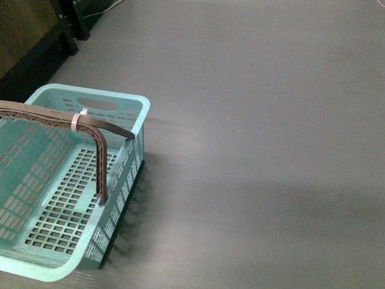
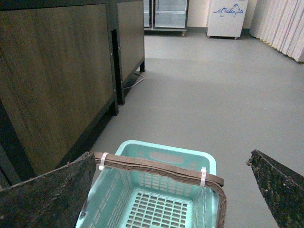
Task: Pick lemon and mango into basket
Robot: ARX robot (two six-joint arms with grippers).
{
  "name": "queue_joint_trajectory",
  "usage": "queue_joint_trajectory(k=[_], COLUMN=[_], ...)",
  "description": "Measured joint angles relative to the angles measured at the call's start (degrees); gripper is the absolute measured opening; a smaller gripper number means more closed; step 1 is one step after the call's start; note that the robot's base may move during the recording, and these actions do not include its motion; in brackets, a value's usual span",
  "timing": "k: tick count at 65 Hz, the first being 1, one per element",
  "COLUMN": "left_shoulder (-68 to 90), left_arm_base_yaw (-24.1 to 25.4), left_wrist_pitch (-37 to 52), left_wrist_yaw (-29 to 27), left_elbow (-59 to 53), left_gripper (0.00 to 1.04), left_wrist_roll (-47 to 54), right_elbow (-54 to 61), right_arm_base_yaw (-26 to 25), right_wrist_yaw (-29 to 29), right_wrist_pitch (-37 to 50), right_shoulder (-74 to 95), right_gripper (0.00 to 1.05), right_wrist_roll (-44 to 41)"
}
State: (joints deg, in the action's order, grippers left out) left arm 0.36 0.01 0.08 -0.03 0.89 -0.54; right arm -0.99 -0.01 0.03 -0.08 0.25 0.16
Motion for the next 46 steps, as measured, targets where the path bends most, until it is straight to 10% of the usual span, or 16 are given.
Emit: queue_joint_trajectory(k=[23, 32, 46], left_shoulder=[0.0, 13.8, 29.0], left_arm_base_yaw=[0.0, 6.7, 18.0], left_wrist_pitch=[0.0, -21.9, -12.7], left_wrist_yaw=[0.0, 17.5, 24.3], left_elbow=[0.0, 8.9, 13.6], left_gripper=[0.98, 0.98, 0.98], left_wrist_roll=[0.0, -17.1, -36.7], right_elbow=[0.0, 0.0, 0.0], right_arm_base_yaw=[0.0, 0.0, 0.0], right_wrist_yaw=[0.0, 0.0, 0.0], right_wrist_pitch=[0.0, 0.0, 0.0], right_shoulder=[0.0, 0.0, 0.0], right_gripper=[0.96, 0.96, 0.96], right_wrist_roll=[0.0, 0.0, 0.0])
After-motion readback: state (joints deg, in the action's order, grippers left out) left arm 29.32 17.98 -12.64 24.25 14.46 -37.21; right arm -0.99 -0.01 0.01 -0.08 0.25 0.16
